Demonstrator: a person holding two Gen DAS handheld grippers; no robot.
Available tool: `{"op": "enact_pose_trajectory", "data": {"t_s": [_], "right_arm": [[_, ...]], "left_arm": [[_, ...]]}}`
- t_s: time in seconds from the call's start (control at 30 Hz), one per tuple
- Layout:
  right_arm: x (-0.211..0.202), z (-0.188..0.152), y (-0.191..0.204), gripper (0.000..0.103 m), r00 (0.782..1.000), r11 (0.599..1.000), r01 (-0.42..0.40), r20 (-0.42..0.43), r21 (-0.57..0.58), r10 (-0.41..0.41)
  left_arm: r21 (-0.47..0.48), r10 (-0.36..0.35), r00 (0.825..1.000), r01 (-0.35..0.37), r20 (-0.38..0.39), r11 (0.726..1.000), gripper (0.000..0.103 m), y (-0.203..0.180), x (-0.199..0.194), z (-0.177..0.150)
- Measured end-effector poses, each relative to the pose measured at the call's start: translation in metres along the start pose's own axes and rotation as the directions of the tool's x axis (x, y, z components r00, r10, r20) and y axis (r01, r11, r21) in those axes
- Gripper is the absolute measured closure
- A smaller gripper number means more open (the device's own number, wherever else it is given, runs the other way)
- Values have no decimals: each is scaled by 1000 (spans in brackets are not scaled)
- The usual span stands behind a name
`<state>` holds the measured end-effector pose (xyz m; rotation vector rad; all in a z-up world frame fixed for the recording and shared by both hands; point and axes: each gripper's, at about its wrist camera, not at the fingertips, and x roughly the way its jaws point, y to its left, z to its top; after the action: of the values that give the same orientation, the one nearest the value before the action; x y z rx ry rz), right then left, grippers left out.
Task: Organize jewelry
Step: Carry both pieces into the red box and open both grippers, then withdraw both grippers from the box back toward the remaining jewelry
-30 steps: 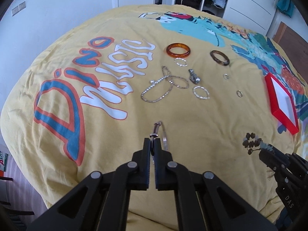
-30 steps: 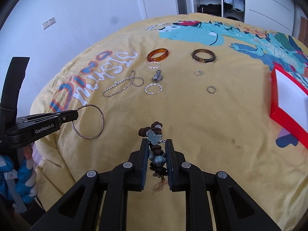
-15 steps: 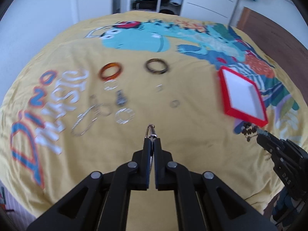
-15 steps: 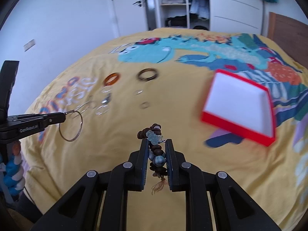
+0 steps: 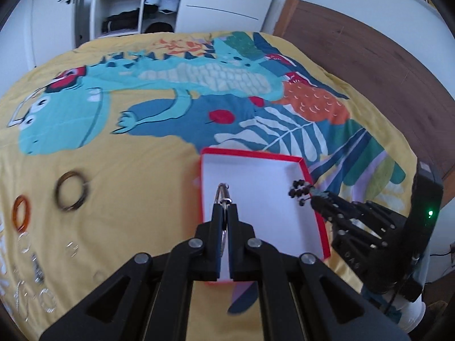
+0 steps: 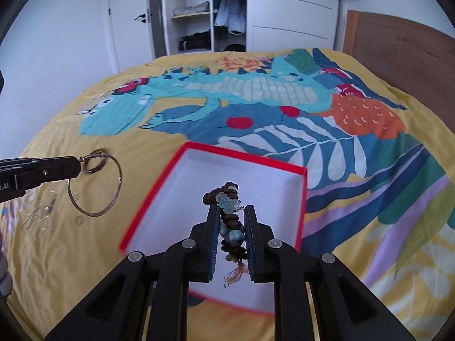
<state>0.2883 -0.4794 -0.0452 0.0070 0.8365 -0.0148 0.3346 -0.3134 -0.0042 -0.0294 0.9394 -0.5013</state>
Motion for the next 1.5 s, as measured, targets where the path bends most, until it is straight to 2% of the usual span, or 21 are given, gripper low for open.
{"op": "enact_pose_trajectory", "data": {"t_s": [0.27,0.47,0.6,0.7,0.83,0.97,1.03,1.13,1.17,1.2,1.27,1.37,1.4,1.5], "right_arm": [[62,6,-29,86,998,1000,23,-51,8,-23],[87,2,-33,86,995,999,41,-90,-7,-42],[99,0,-33,86,991,998,53,-119,-18,-55],[103,-2,-32,86,990,998,54,-129,-28,-57],[109,-3,-30,86,987,997,59,-147,-42,-65],[111,-2,-30,86,985,997,64,-159,-45,-70],[113,-2,-27,83,983,996,70,-167,-62,-80],[112,-1,-22,74,982,994,70,-172,-81,-83],[110,-1,-21,69,982,994,70,-168,-83,-83],[107,0,-21,58,983,994,73,-163,-86,-86],[98,2,-20,50,985,993,75,-148,-87,-87],[83,4,-23,49,986,993,89,-132,-81,-100],[77,5,-25,49,986,993,94,-128,-74,-103],[52,5,-31,48,988,993,108,-106,-56,-113]], "left_arm": [[26,-3,997,5,-73,1000,100,-10,92,14],[54,-7,999,10,-49,999,100,-10,113,20],[17,31,995,-30,-100,999,100,9,135,17],[-17,26,991,-29,-134,999,100,23,147,10],[13,5,989,-3,-147,1000,100,14,149,5],[50,35,988,-28,-152,998,100,5,152,-1],[40,41,987,-35,-158,999,97,5,152,-1],[41,58,984,-52,-168,998,97,4,153,0],[45,70,983,-63,-170,997,97,3,153,0],[47,76,982,-69,-171,997,97,3,153,-1],[30,60,981,-56,-183,998,95,5,152,-1],[10,55,982,-54,-182,998,91,6,145,-1],[5,54,983,-54,-173,999,83,6,139,-1],[-13,47,989,-50,-141,999,82,6,120,-3]]}}
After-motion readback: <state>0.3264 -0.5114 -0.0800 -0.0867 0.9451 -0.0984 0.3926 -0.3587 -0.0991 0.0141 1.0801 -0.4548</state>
